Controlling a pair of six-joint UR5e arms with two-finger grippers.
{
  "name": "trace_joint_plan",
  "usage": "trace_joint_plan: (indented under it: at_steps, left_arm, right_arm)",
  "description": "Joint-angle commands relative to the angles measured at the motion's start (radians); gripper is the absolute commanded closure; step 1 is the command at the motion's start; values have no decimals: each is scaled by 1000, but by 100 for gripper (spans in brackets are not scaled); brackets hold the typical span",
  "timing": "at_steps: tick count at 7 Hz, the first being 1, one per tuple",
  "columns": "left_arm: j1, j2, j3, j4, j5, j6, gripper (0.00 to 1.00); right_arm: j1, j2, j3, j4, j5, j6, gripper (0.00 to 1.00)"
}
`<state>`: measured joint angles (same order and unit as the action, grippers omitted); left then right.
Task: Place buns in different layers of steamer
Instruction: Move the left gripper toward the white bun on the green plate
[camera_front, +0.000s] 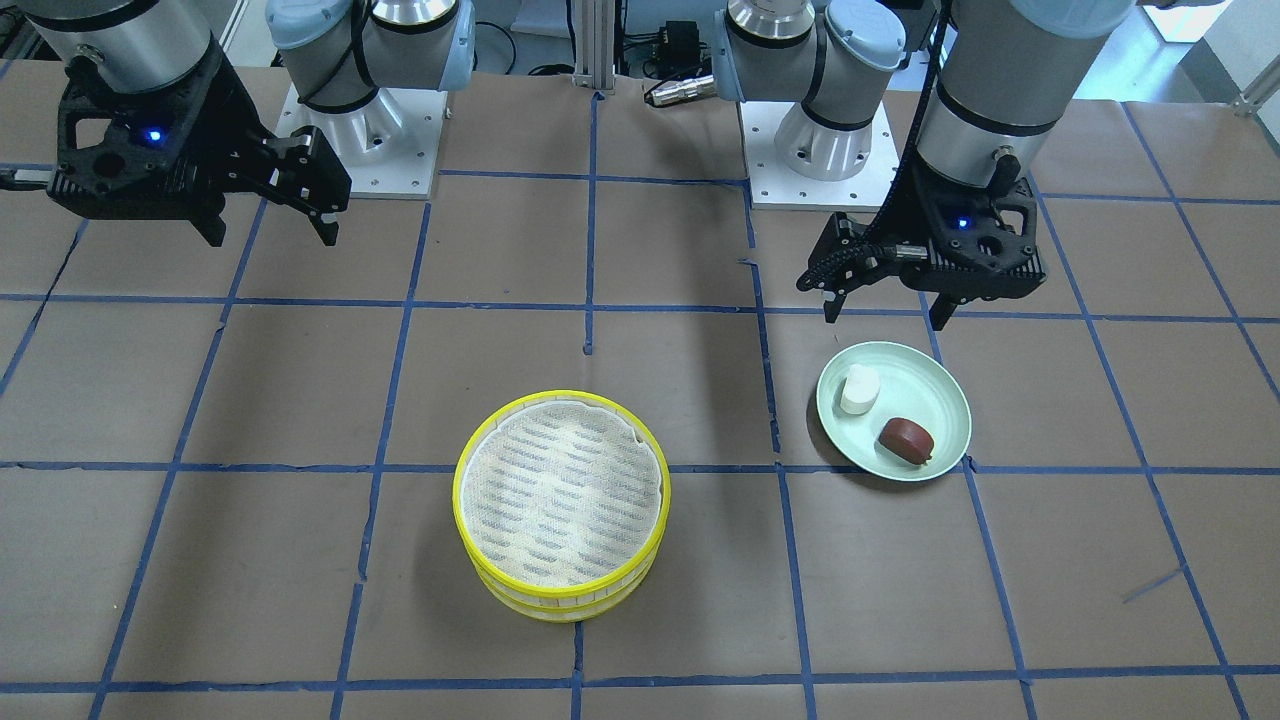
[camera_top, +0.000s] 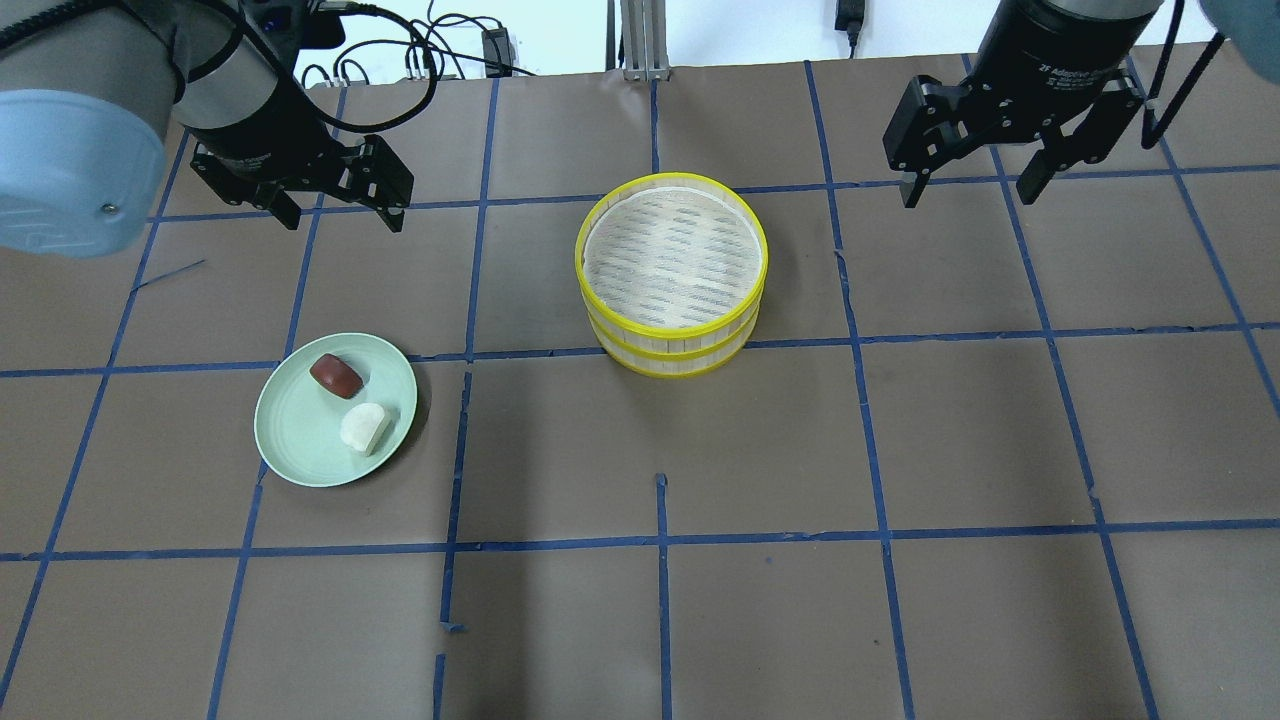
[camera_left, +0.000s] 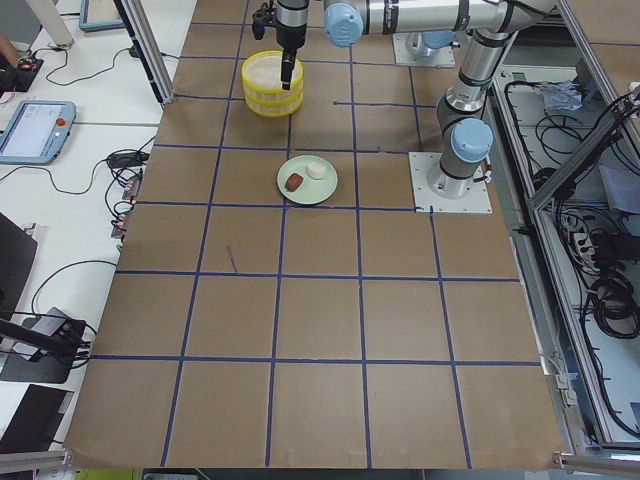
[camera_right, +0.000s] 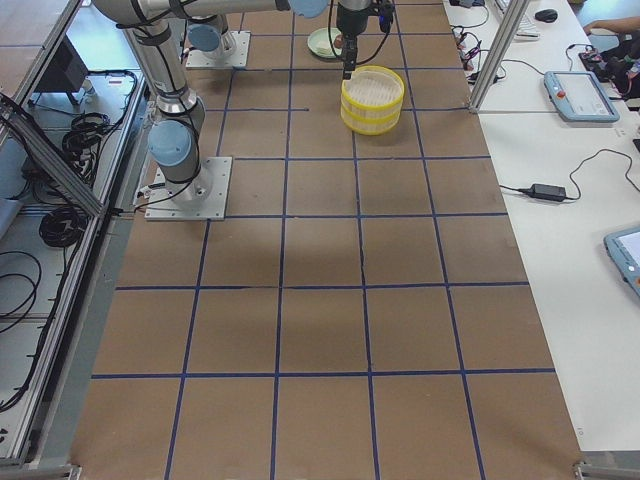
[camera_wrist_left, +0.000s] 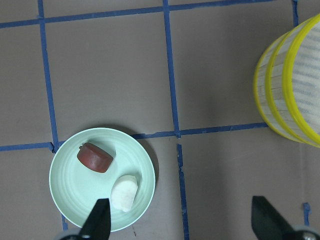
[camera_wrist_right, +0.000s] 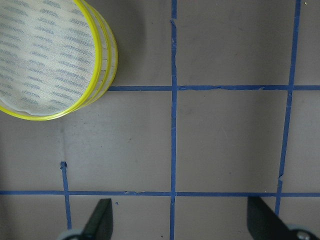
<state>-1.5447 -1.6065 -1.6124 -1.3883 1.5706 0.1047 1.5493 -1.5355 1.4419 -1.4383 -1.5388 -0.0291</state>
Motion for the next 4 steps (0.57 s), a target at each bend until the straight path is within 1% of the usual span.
trace_joint_plan:
  at_steps: [1, 3, 4]
  left_arm:
    - [0, 0, 2, 2, -1, 0, 0]
    - [23, 2, -4, 0, 8, 41, 0]
    - [31, 0, -23, -9, 17, 120, 0]
  right_arm:
    - [0, 0, 0, -1, 0, 0, 5]
    - [0, 0, 0, 1, 0, 0, 5]
    - [0, 0, 0, 1, 0, 0, 5]
